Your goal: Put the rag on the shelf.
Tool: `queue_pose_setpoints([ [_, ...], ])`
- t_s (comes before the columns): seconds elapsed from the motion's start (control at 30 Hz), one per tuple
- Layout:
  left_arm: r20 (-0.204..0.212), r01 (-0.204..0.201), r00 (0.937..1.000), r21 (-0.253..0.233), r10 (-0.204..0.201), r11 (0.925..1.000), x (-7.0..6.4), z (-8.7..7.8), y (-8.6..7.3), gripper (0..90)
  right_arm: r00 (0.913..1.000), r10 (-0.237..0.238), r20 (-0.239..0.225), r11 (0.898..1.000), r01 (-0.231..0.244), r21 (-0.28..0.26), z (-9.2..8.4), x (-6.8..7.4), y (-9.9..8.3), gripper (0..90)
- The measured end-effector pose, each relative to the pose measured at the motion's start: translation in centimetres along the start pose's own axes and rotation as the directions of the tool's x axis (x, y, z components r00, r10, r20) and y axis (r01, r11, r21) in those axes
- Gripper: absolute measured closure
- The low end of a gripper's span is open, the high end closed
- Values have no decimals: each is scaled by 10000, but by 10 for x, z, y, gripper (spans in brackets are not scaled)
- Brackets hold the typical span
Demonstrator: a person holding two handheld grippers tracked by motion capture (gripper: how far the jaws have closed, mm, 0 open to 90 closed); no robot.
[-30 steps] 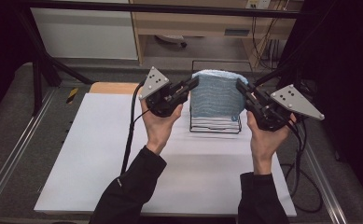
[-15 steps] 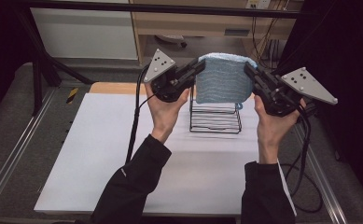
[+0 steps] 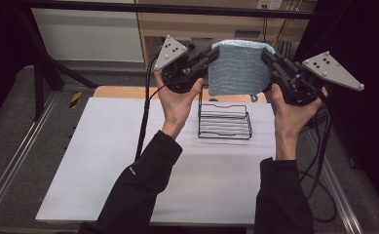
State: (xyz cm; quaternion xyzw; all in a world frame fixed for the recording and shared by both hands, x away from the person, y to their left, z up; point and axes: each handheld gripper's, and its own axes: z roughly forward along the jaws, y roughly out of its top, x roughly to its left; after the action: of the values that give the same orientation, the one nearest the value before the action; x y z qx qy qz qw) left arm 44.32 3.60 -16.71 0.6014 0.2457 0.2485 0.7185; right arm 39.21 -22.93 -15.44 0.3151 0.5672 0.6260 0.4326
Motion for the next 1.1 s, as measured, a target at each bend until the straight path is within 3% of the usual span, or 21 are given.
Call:
queue_pose_setpoints([
  [0.23,-74,104,9999,-195,-105,9998,6,6,9,826,9998,-199,36,9998,199,-56,12,-4,11,830],
  [0.5,-301,-115,9995,-293,106,9995,11,14,18,826,9996,-266,11,9995,267,-172,25,-9,19,830],
  [1.1,-683,-217,9974,-43,214,9998,34,44,15,826,9999,-168,18,9998,168,143,60,-34,11,829],
])
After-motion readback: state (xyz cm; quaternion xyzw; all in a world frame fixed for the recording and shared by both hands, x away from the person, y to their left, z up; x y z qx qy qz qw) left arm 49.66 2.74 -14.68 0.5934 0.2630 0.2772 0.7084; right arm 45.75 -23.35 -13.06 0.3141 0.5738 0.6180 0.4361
